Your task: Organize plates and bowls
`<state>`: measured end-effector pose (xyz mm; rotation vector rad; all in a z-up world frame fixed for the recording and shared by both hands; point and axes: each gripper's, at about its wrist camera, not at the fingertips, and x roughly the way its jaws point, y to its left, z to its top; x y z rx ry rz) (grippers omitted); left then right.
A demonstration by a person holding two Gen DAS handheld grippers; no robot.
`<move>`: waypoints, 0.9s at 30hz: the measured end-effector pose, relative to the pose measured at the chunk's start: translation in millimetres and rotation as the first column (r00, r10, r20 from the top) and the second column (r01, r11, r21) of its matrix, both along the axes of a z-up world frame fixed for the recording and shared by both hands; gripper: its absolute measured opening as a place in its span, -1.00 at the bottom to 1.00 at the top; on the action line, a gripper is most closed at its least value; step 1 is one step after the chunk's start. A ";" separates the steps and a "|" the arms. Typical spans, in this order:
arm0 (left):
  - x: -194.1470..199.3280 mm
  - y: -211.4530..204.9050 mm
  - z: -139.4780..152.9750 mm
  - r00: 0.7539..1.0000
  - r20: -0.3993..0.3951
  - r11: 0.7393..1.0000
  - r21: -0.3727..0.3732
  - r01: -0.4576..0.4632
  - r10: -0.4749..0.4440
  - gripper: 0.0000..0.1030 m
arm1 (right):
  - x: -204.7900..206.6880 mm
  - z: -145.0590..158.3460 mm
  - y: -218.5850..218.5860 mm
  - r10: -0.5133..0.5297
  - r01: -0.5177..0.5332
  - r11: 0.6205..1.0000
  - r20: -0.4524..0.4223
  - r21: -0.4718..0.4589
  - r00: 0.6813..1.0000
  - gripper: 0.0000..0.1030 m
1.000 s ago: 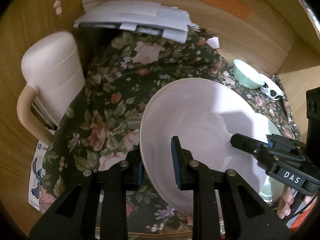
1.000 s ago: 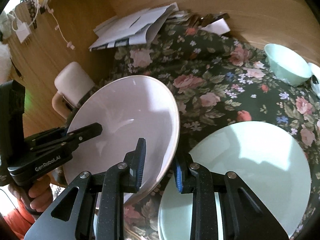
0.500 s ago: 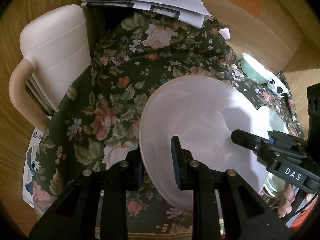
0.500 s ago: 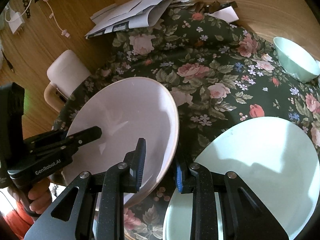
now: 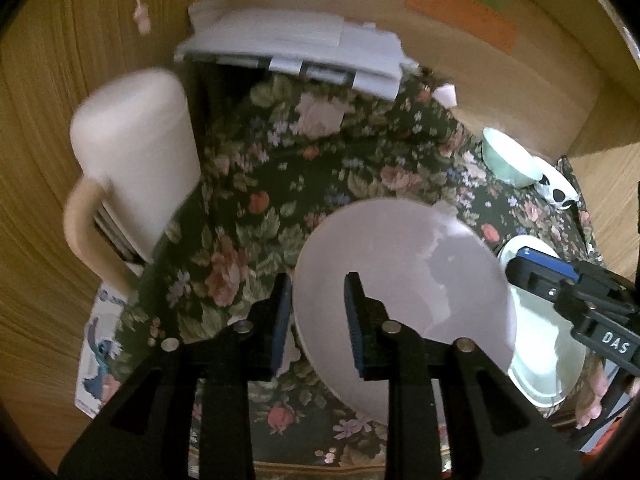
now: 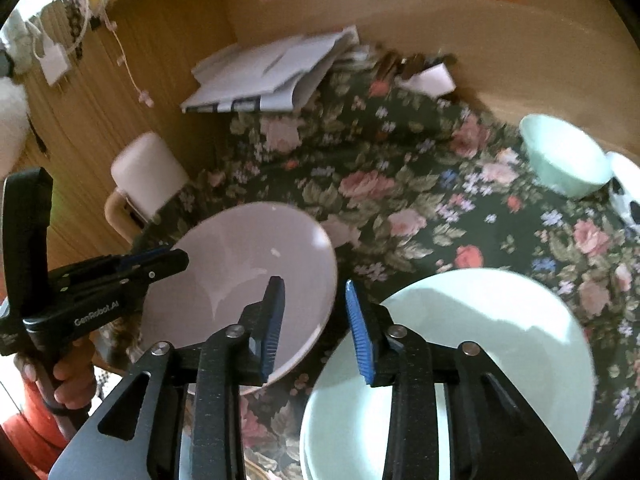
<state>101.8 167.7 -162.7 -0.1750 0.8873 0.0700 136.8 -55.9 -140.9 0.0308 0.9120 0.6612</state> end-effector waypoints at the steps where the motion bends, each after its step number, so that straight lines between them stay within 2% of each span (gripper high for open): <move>1: 0.0 -2.2 3.7 1.000 0.010 1.000 0.006 0.004 -0.004 -0.42 | -0.7 3.4 -3.7 -0.004 0.004 1.000 0.010 0.006 1.000 -0.30; 5: 0.7 -14.2 21.0 0.998 0.055 1.000 0.023 0.017 -0.018 -0.34 | -2.4 19.1 -19.5 -0.030 0.030 0.999 0.062 0.015 0.998 -0.22; 8: 2.5 -26.0 35.7 0.995 0.090 0.999 0.024 0.032 -0.034 -0.18 | -2.9 29.1 -34.0 -0.057 0.055 0.998 0.097 0.020 0.994 -0.09; 15: 12.4 -58.2 63.6 0.983 0.161 0.996 0.034 0.085 -0.090 -0.03 | 3.2 45.9 -68.0 -0.114 0.111 0.993 0.143 0.027 0.983 -0.06; 20: 28.0 -80.5 75.3 0.975 0.184 0.992 0.041 0.119 -0.124 0.11 | 10.2 55.2 -91.3 -0.170 0.167 0.985 0.183 0.028 0.968 0.32; 27: 60.6 -105.9 84.2 0.972 0.182 0.989 0.018 0.149 -0.150 0.25 | 28.4 59.5 -122.3 -0.237 0.237 0.971 0.201 0.025 0.951 0.44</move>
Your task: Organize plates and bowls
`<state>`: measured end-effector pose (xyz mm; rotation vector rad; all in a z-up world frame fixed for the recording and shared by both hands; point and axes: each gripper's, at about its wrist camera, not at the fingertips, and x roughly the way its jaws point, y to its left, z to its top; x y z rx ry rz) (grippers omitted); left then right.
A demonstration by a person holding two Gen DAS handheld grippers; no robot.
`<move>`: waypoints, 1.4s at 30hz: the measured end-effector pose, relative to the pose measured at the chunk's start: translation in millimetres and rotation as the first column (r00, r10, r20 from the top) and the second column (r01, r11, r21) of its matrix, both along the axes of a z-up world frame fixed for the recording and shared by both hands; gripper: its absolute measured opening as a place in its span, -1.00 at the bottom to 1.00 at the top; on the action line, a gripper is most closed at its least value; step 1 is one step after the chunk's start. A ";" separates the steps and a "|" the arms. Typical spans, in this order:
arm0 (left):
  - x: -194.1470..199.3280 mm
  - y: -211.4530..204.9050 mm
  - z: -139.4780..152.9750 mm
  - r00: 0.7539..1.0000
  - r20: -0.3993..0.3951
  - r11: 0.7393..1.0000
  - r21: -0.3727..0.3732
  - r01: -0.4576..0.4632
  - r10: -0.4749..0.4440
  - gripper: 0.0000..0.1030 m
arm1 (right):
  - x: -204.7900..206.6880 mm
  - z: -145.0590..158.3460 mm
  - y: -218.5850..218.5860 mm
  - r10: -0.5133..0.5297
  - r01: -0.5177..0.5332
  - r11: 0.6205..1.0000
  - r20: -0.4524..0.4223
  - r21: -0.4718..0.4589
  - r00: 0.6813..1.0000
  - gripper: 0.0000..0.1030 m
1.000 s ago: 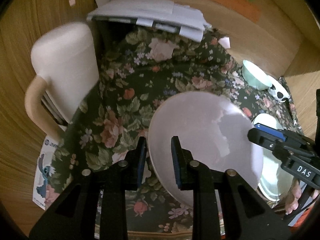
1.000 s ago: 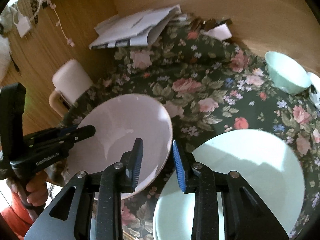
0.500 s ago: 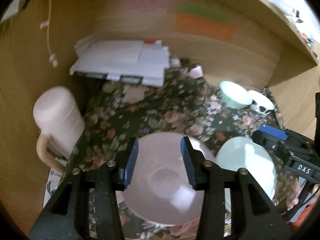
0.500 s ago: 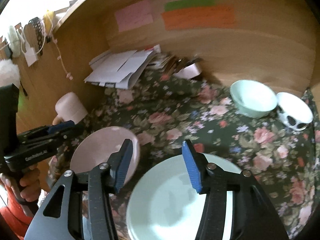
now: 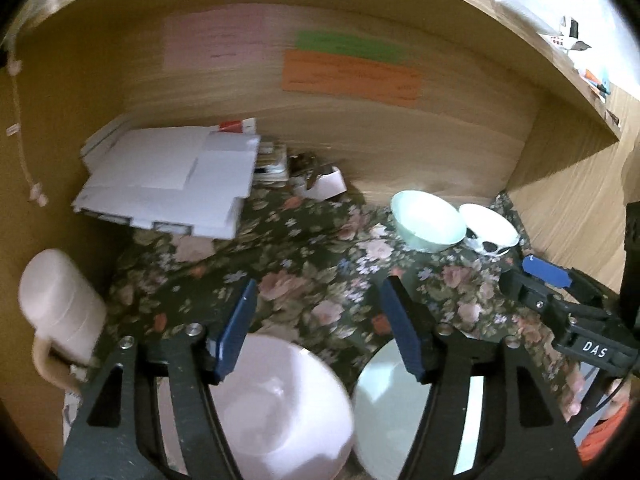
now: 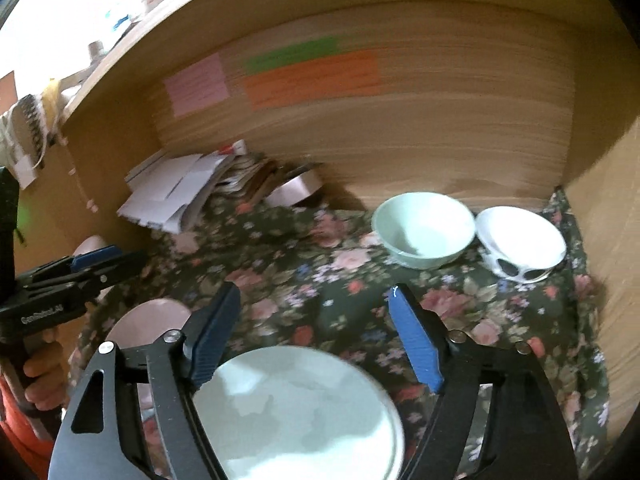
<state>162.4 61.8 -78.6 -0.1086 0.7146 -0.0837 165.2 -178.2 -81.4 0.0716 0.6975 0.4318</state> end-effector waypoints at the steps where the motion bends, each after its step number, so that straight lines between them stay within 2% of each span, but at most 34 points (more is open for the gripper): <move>1: 3.6 -2.7 0.0 1.000 -0.001 1.000 0.000 0.001 -0.001 0.27 | 2.8 -0.3 -3.5 -0.008 0.008 1.000 0.000 -0.002 1.000 0.44; 9: 49.4 -31.4 -10.2 0.999 -0.039 0.999 0.036 0.029 -0.027 0.32 | 40.5 -11.2 -34.3 -0.081 0.081 0.997 -0.029 0.003 0.996 0.45; 19: 115.6 -52.3 -43.8 0.983 -0.181 0.999 0.026 0.045 -0.040 0.34 | 100.3 -50.4 -56.5 -0.172 0.172 0.985 -0.107 -0.014 0.979 0.44; 21: 127.9 -55.5 -47.7 0.980 -0.193 0.998 0.034 0.047 -0.039 0.34 | 112.7 -58.7 -60.0 -0.193 0.193 0.981 -0.123 -0.014 0.973 0.31; 23: 139.3 -59.3 -51.1 0.978 -0.204 0.998 0.045 0.048 -0.038 0.34 | 124.6 -66.7 -61.6 -0.198 0.198 0.980 -0.148 -0.015 0.969 0.05; 29: 164.7 -66.5 -62.7 0.970 -0.241 0.995 0.078 0.064 -0.044 0.34 | 151.1 -91.7 -63.6 -0.210 0.209 0.978 -0.216 -0.028 0.954 -0.24; 34: 173.9 -73.2 -71.9 0.962 -0.268 0.992 0.100 0.076 -0.047 0.34 | 163.3 -104.9 -66.1 -0.215 0.216 0.976 -0.261 -0.025 0.941 -0.28; 42: 178.0 -76.4 -77.9 0.957 -0.286 0.991 0.106 0.083 -0.050 0.34 | 185.8 -122.8 -73.7 -0.222 0.248 0.968 -0.348 0.033 0.911 -0.28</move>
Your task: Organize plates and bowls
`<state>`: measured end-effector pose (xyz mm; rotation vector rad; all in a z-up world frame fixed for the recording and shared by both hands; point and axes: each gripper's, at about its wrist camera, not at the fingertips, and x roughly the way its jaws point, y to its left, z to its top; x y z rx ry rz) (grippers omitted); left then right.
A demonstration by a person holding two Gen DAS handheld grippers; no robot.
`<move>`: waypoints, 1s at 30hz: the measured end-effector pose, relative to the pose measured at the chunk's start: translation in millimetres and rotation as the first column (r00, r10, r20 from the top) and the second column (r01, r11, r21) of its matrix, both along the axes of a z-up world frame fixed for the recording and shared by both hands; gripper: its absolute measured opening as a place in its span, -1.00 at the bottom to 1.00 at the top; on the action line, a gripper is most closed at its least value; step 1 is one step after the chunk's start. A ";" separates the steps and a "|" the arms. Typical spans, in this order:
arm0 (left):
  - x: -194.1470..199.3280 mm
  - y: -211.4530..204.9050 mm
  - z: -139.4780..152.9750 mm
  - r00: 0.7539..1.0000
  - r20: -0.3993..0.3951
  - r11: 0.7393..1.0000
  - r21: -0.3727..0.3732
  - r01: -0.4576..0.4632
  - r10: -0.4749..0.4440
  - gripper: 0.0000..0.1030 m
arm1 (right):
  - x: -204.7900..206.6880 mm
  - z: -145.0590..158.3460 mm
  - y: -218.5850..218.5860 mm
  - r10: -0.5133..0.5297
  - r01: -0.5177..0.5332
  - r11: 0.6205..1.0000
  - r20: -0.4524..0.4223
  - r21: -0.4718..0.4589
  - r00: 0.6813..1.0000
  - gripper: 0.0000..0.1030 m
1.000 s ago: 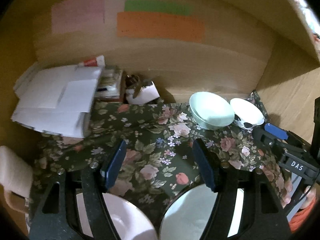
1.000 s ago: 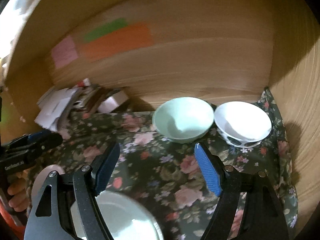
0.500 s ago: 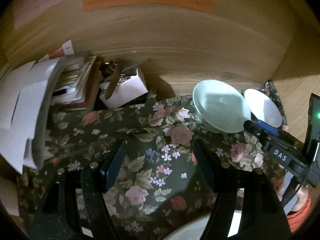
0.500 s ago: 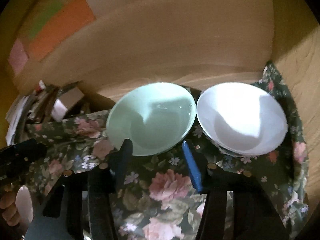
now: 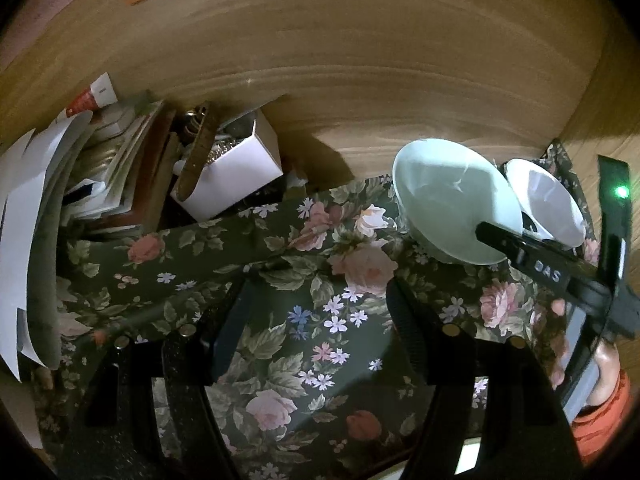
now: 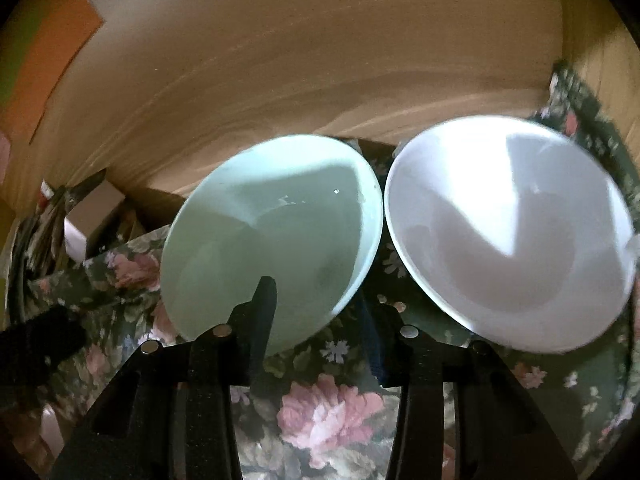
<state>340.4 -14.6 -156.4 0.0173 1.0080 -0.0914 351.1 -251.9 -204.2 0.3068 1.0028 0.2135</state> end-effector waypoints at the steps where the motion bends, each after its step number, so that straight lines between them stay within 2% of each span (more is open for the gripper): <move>1: -0.2 0.3 -0.6 1.000 -0.002 1.000 -0.002 0.000 0.000 0.34 | 3.4 -3.0 0.8 0.003 -0.003 1.000 -0.011 0.004 1.000 -0.28; 5: -0.5 0.4 -2.7 1.000 -0.002 1.000 -0.007 0.009 -0.009 0.34 | 10.0 -8.9 9.6 0.029 -0.031 0.998 -0.023 -0.051 0.999 -0.46; 7: -0.8 1.1 -1.8 1.000 -0.002 1.000 -0.013 0.010 -0.010 0.34 | 9.1 -6.9 13.3 0.056 -0.058 0.996 -0.023 -0.072 0.998 -0.48; 14: -0.2 2.3 -5.3 1.000 -0.017 1.000 -0.012 0.002 -0.002 0.34 | -8.1 0.1 16.7 0.155 -0.157 0.987 -0.060 -0.033 0.986 -0.58; 17: -1.1 -0.5 -9.3 0.999 -0.037 1.000 -0.011 0.010 -0.010 0.34 | -23.8 1.6 20.4 0.202 -0.204 0.979 -0.075 -0.022 0.977 -0.58; 21: -2.0 -7.8 -17.9 0.997 -0.074 0.999 -0.006 0.032 -0.032 0.34 | -44.2 3.5 23.9 0.239 -0.243 0.968 -0.074 -0.054 0.968 -0.58; 27: -1.5 -20.8 -30.0 0.992 -0.109 0.998 0.008 0.067 -0.066 0.34 | -65.2 4.8 21.2 0.251 -0.255 0.967 -0.083 -0.030 0.964 -0.48; 30: -0.2 -29.8 -32.7 0.988 -0.116 0.994 0.019 0.109 -0.106 0.33 | -76.4 10.0 6.2 0.244 -0.247 0.969 -0.070 -0.030 0.967 -0.46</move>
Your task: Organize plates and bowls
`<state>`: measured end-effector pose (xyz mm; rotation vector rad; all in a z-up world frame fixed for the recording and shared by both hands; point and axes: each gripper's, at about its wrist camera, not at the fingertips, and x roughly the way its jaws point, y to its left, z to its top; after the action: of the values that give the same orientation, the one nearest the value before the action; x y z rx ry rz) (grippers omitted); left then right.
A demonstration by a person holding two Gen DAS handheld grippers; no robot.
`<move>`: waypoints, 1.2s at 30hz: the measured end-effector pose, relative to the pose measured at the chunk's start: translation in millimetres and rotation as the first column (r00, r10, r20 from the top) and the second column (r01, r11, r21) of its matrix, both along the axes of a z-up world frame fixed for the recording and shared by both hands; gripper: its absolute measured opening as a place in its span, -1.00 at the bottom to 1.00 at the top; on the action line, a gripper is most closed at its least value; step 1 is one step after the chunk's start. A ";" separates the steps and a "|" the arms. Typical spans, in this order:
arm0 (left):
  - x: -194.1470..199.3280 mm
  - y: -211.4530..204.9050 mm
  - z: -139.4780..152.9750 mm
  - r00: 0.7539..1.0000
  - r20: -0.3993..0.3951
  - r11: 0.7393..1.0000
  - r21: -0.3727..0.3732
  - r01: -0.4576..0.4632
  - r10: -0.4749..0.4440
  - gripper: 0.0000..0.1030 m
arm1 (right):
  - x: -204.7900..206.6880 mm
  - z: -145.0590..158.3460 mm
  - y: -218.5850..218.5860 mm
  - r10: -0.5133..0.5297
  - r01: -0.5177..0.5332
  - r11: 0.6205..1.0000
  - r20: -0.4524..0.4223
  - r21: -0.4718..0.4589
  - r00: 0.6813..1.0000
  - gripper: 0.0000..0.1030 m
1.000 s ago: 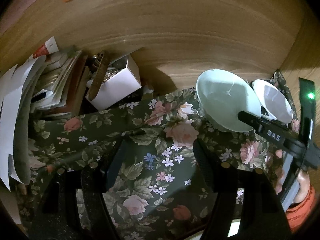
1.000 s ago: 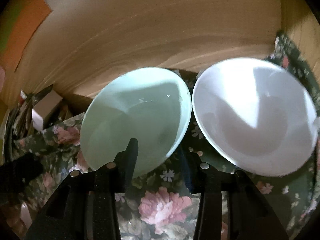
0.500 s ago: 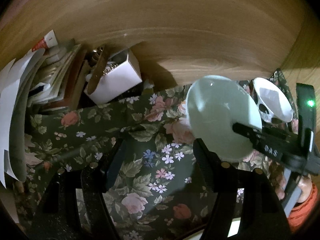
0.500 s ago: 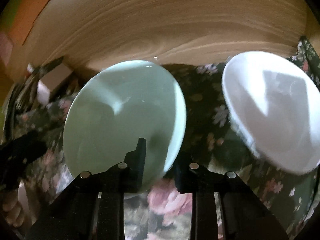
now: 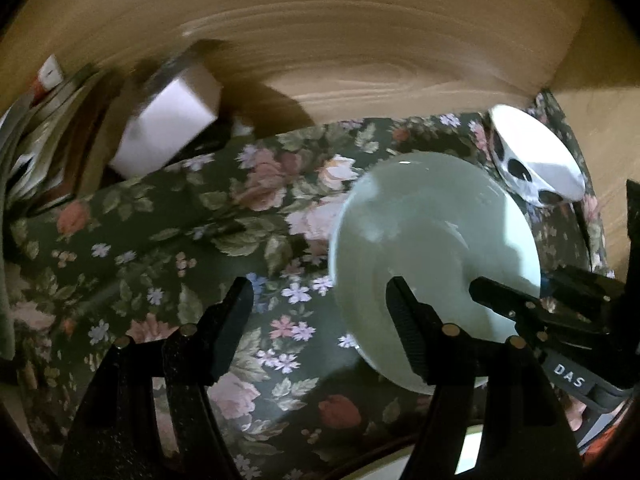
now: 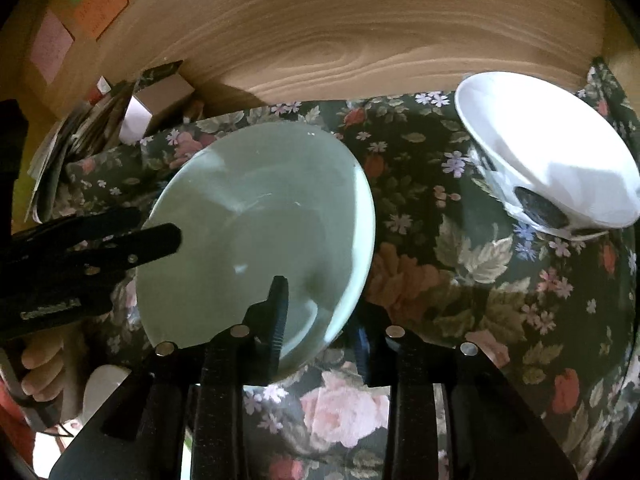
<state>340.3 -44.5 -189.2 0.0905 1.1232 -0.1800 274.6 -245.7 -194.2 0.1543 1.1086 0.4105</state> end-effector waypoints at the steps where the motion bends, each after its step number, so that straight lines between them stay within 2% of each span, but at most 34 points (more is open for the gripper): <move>1: 0.6 -2.3 -0.4 1.000 0.000 1.000 0.006 0.009 -0.009 0.33 | -2.4 3.3 -1.8 0.001 -0.001 1.000 0.009 -0.001 1.000 -0.46; 3: 2.0 -6.5 -2.6 1.000 -0.006 1.000 0.012 0.022 -0.022 0.33 | -6.6 9.6 -5.0 -0.003 0.004 1.000 0.037 -0.014 0.999 -0.38; 5: 5.0 -8.9 -6.9 0.999 -0.030 1.000 0.012 0.015 -0.015 0.33 | -3.1 13.8 -4.1 -0.009 0.010 1.000 0.059 -0.017 0.998 -0.22; 7: 9.4 -10.3 -13.0 0.998 -0.059 1.000 -0.008 0.011 -0.012 0.22 | -7.0 17.6 -9.3 -0.020 0.021 1.000 0.071 -0.012 0.997 -0.22; 10: 13.9 -9.4 -20.2 0.995 -0.097 1.000 -0.030 0.000 -0.003 0.18 | -0.7 15.2 -8.0 -0.027 0.027 1.000 0.060 -0.001 0.998 -0.22; 12: 16.6 -11.6 -25.2 0.994 -0.105 1.000 -0.025 0.002 -0.005 0.01 | 3.0 12.4 -8.5 -0.031 0.031 1.000 0.055 0.005 0.998 -0.22; 15: 18.3 -13.3 -29.3 0.993 -0.114 0.999 -0.039 0.013 -0.017 -0.12 | 9.6 3.9 -6.2 -0.037 0.036 0.999 0.049 0.016 0.998 -0.22; 19: 18.8 -18.4 -32.2 0.994 -0.107 0.999 -0.026 0.027 -0.029 -0.49 | 10.7 1.5 -4.1 -0.042 0.040 0.999 0.052 0.023 0.998 -0.22; 21: 19.6 -23.3 -33.4 0.994 -0.102 0.999 -0.026 0.039 -0.042 -0.55 | 11.4 -1.0 -3.3 -0.034 0.032 0.999 0.038 0.040 0.999 -0.22; 24: 22.4 -33.2 -35.9 0.996 -0.080 0.999 -0.007 0.047 -0.048 -0.59 | 13.1 -4.7 -1.1 -0.030 0.028 0.997 0.024 0.066 0.999 -0.40; 25: 21.4 -35.9 -35.5 0.997 -0.066 0.999 0.006 0.051 -0.050 -0.60 | 13.3 -4.0 0.5 -0.025 0.023 0.997 0.027 0.073 0.999 -0.53; 29: 17.2 -40.1 -34.0 0.998 -0.030 0.997 0.038 0.060 -0.059 -0.60 | 11.9 -1.5 8.1 -0.024 0.022 0.999 0.055 0.027 0.998 -0.55; 36: 2.6 -33.8 -15.5 0.997 0.026 0.997 0.047 0.068 -0.069 -0.61 | 6.3 10.2 6.0 -0.040 0.036 0.998 0.078 0.053 0.996 -0.56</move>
<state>342.8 -78.2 -204.6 0.1718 1.0975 -0.2134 280.9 -239.7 -184.0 0.2031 1.0165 0.4082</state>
